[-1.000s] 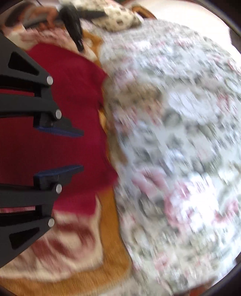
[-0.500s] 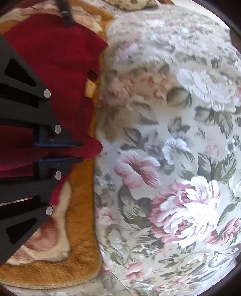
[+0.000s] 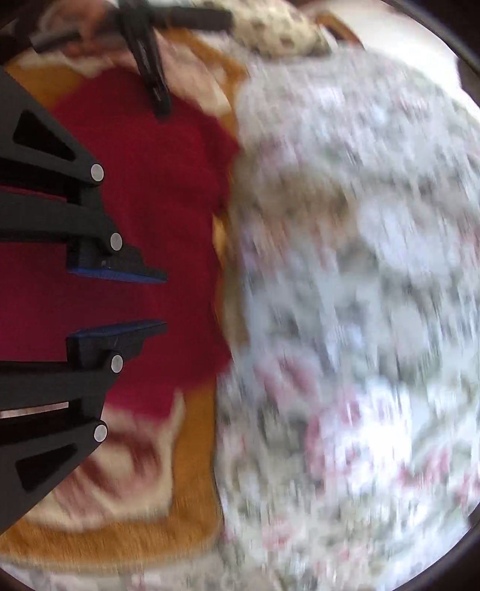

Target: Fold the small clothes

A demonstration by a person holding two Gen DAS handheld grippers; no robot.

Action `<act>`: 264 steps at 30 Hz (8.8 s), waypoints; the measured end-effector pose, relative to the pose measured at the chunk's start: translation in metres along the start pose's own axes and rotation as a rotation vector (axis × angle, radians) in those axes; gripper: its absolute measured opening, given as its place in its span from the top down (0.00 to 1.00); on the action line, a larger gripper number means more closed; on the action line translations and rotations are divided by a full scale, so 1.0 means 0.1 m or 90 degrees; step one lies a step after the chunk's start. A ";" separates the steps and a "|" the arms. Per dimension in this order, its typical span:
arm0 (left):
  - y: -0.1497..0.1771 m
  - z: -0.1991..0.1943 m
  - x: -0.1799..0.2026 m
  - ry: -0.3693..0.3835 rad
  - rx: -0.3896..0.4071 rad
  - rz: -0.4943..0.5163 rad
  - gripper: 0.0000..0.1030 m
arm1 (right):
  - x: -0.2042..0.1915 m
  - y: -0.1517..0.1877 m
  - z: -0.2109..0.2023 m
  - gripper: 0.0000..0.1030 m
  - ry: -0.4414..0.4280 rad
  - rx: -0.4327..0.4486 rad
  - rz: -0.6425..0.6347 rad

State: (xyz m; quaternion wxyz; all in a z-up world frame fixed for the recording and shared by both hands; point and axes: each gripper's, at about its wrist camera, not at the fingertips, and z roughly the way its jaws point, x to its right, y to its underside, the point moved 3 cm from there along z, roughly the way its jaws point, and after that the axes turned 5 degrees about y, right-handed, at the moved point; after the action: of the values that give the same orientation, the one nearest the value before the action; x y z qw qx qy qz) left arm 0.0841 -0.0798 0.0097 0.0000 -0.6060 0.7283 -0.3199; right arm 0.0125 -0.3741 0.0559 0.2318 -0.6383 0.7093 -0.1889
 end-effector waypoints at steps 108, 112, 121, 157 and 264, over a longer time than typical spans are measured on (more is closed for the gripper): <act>0.76 -0.41 -0.68 0.117 0.033 -0.085 0.22 | -2.43 -0.51 1.29 0.85 -0.075 -0.124 -0.123; 0.74 -0.38 -0.54 0.151 0.031 -0.068 0.22 | -2.16 -0.58 1.06 0.85 -0.134 -0.103 -0.065; 0.75 -0.46 -0.21 0.229 0.064 -0.027 0.59 | -1.93 -0.52 0.82 0.86 -0.186 -0.060 -0.013; 0.99 -0.55 1.94 0.227 0.015 0.265 0.33 | 0.85 0.12 -0.56 0.69 -0.035 0.009 0.157; 0.75 -0.57 0.87 0.033 -0.005 0.076 0.18 | -0.70 1.06 -0.90 0.66 -0.094 0.020 0.025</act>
State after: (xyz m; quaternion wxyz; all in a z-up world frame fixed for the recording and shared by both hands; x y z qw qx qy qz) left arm -0.0274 -0.1257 0.0544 -0.0021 -0.5528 0.7643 -0.3322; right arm -0.1197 -0.2952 0.0765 0.2975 -0.6325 0.6997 -0.1478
